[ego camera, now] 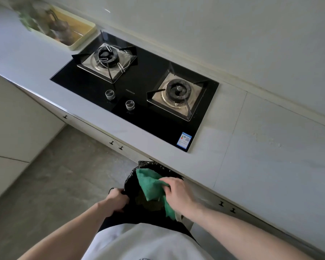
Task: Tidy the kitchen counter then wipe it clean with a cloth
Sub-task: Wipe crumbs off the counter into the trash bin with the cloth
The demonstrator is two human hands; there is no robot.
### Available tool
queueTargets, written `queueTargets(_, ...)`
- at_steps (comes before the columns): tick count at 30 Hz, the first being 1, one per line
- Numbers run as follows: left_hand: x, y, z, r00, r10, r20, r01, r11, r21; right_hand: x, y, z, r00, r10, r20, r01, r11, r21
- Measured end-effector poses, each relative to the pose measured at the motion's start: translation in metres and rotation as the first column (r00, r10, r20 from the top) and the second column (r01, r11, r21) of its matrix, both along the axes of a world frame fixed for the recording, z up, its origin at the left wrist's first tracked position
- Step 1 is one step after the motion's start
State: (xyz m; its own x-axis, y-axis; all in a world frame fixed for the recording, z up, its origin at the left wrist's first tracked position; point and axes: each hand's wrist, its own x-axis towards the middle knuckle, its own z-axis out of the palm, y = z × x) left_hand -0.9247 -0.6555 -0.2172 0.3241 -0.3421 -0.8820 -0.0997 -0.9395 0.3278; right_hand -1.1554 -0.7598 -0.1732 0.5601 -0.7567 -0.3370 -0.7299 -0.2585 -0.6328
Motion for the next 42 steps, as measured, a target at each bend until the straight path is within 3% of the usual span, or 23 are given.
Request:
queueTargets(7, 0.0, 0.004, 0.002, 1.0, 0.002, 0.002, -0.002, 1.0, -0.008, -0.016, -0.1, 0.054, 0.915, -0.318, 0.249, 0.353, 0.929, -0.111)
queueTargets(12, -0.001, 0.004, 0.0, 1.0, 0.02, 0.008, -0.02, 1.0, -0.022, -0.028, -0.197, 0.069, 0.871, -0.453, 0.19, 0.491, 0.814, -0.311)
queueTargets(15, -0.003, 0.005, -0.004, 0.999, 0.038, 0.003, -0.038, 0.999, -0.014, -0.023, -0.239, 0.054, 0.865, -0.498, 0.061, 0.487, 0.802, -0.346)
queueTargets(18, 0.0, 0.007, -0.011, 0.999, 0.037, 0.006, -0.037, 0.999, 0.008, -0.008, -0.267, 0.038, 0.866, -0.489, -0.101, 0.452, 0.854, -0.256)
queueTargets(23, 0.007, 0.008, -0.019, 0.999, 0.017, 0.03, -0.018, 0.999, 0.039, 0.015, -0.281, 0.015, 0.877, -0.25, -0.41, 0.226, 0.968, -0.107)
queueTargets(26, 0.008, 0.008, -0.016, 0.999, 0.013, 0.041, -0.015, 0.999, 0.049, 0.012, -0.268, 0.005, 0.851, -0.178, -0.494, 0.105, 0.98, -0.172)
queueTargets(34, 0.011, 0.005, -0.011, 0.999, 0.03, 0.015, -0.031, 0.997, 0.065, -0.011, -0.224, -0.003, 0.923, -0.143, -0.358, 0.048, 0.964, -0.261)
queueTargets(42, 0.01, 0.001, -0.006, 0.999, 0.024, 0.028, -0.025, 0.998, 0.06, -0.007, -0.105, -0.011, 0.977, -0.096, -0.192, 0.053, 0.975, -0.218)
